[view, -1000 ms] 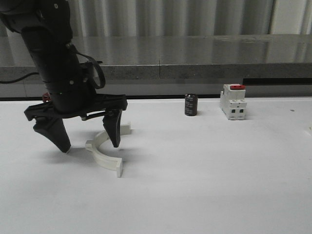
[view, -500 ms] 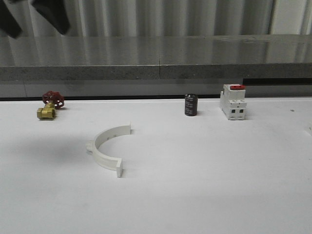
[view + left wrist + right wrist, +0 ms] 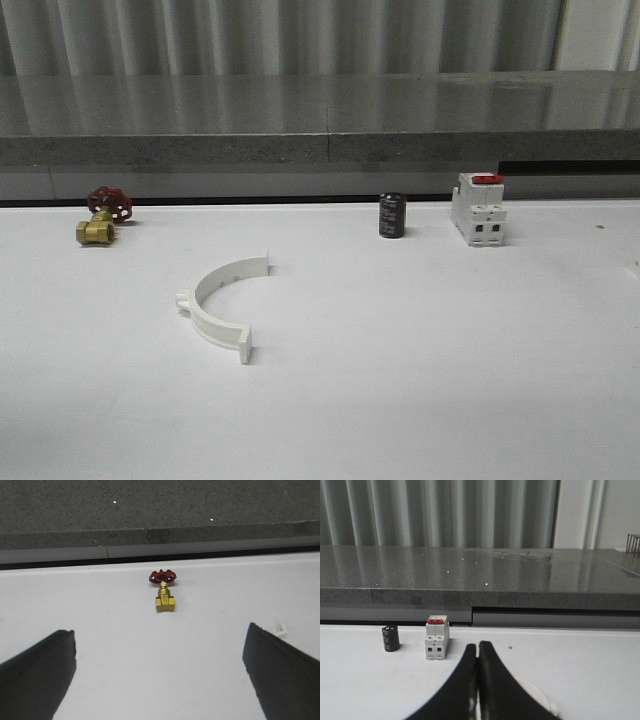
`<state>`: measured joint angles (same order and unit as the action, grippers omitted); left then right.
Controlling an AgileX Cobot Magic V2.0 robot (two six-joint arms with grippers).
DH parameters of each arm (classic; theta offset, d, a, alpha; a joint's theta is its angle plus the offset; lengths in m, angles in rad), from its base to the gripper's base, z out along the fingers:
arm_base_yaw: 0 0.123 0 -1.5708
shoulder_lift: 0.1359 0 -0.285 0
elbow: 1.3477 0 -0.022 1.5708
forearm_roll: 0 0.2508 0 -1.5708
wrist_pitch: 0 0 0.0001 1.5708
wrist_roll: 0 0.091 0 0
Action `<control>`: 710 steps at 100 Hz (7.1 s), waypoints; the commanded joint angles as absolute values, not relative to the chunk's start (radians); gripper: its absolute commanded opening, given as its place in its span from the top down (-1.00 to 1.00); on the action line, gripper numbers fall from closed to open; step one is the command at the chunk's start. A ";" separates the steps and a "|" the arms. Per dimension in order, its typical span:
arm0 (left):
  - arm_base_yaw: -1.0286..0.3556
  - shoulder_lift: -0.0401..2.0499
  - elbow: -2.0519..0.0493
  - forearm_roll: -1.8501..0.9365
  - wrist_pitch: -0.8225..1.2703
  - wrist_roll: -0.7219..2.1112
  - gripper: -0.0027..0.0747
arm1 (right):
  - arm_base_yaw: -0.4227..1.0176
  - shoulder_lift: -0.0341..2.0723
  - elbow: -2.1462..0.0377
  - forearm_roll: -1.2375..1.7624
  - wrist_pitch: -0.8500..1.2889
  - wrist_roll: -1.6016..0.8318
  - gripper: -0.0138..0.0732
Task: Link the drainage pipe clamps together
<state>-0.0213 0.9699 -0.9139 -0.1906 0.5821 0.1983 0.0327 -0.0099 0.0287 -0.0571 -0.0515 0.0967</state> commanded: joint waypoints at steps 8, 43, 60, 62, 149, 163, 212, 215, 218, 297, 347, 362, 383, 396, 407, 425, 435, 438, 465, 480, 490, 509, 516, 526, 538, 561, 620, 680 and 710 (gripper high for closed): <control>-0.020 0.756 -0.748 -0.240 0.455 0.202 -0.75 | 0.028 -0.029 -0.019 -0.042 -0.127 0.091 0.84; -0.020 0.434 -0.484 -0.244 0.455 0.202 0.02 | 0.028 0.162 -0.302 0.030 0.192 0.097 0.84; -0.020 0.400 -0.458 -0.244 0.455 0.202 0.89 | 0.028 0.434 -0.557 0.030 0.416 0.105 0.84; -0.020 0.400 -0.458 -0.244 0.455 0.202 0.98 | 0.028 0.471 -0.579 0.030 0.446 0.105 0.84; -0.020 0.400 -0.456 -0.244 0.457 0.202 0.99 | 0.013 1.171 -0.915 -0.011 0.685 0.104 -0.82; -0.020 0.400 -0.456 -0.244 0.457 0.202 0.99 | -0.075 1.276 -0.992 -0.015 0.718 0.094 -0.82; -0.020 0.400 -0.456 -0.244 0.457 0.202 0.99 | -0.260 1.709 -1.186 0.029 0.726 -0.145 -0.82; -0.020 0.400 -0.456 -0.244 0.457 0.202 0.99 | -0.260 1.731 -1.195 0.031 0.724 -0.151 -0.82; -0.020 0.400 -0.456 -0.244 0.457 0.202 0.99 | -0.260 1.748 -1.203 0.037 0.719 -0.159 -0.82; -0.020 0.400 -0.456 -0.244 0.457 0.202 0.99 | -0.260 1.904 -1.265 0.058 0.774 -0.212 0.10; -0.020 0.400 -0.456 -0.244 0.457 0.202 0.99 | -0.196 1.856 -1.289 0.154 0.782 -0.196 0.83; -0.020 0.400 -0.456 -0.244 0.457 0.202 0.99 | -0.033 1.776 -1.289 0.159 0.793 -0.070 0.79; -0.020 0.400 -0.456 -0.244 0.457 0.202 0.99 | 0.264 1.768 -1.325 0.051 0.752 0.242 0.73; -0.020 0.400 -0.456 -0.244 0.457 0.202 0.99 | 0.426 1.829 -1.406 -0.082 0.780 0.474 0.73; -0.020 0.400 -0.456 -0.244 0.457 0.202 0.99 | 0.507 1.894 -1.481 -0.165 0.812 0.624 0.71; -0.020 0.400 -0.456 -0.244 0.457 0.202 0.99 | 0.564 1.992 -1.595 -0.181 0.866 0.695 0.69; -0.020 0.400 -0.456 -0.244 0.457 0.202 0.99 | 0.580 2.035 -1.643 -0.178 0.886 0.700 0.69; -0.020 0.400 -0.456 -0.244 0.457 0.202 0.99 | 0.586 2.044 -1.654 -0.176 0.888 0.700 0.69; -0.020 0.400 -0.456 -0.244 0.457 0.202 0.99 | 0.629 2.095 -1.707 -0.163 0.879 0.717 0.69; -0.020 0.400 -0.456 -0.244 0.457 0.202 0.99 | 0.631 2.097 -1.707 -0.163 0.874 0.736 0.69; -0.020 0.400 -0.456 -0.244 0.457 0.202 0.99 | 0.632 2.102 -1.707 -0.156 0.874 0.739 0.69; -0.020 0.400 -0.456 -0.244 0.457 0.202 0.99 | 0.632 2.123 -1.707 -0.138 0.872 0.740 0.69; -0.020 0.400 -0.456 -0.244 0.457 0.202 0.99 | 0.632 2.129 -1.707 -0.128 0.869 0.740 0.69; -0.020 0.400 -0.456 -0.244 0.457 0.202 0.99 | 0.632 2.140 -1.707 -0.116 0.866 0.740 0.69; -0.020 0.400 -0.456 -0.244 0.457 0.202 0.99 | 0.632 2.151 -1.707 -0.099 0.858 0.740 0.69; -0.020 0.400 -0.456 -0.244 0.457 0.202 0.99 | 0.632 2.155 -1.707 -0.070 0.844 0.740 0.64; -0.020 0.400 -0.456 -0.244 0.457 0.202 0.99 | 0.632 2.145 -1.707 -0.061 0.839 0.728 -0.28; -0.020 0.400 -0.456 -0.244 0.457 0.202 0.99 | 0.572 1.849 -1.703 -0.194 0.805 0.507 -0.28; -0.020 0.400 -0.456 -0.244 0.457 0.202 0.99 | 0.439 1.656 -1.597 -0.252 0.809 0.426 -0.28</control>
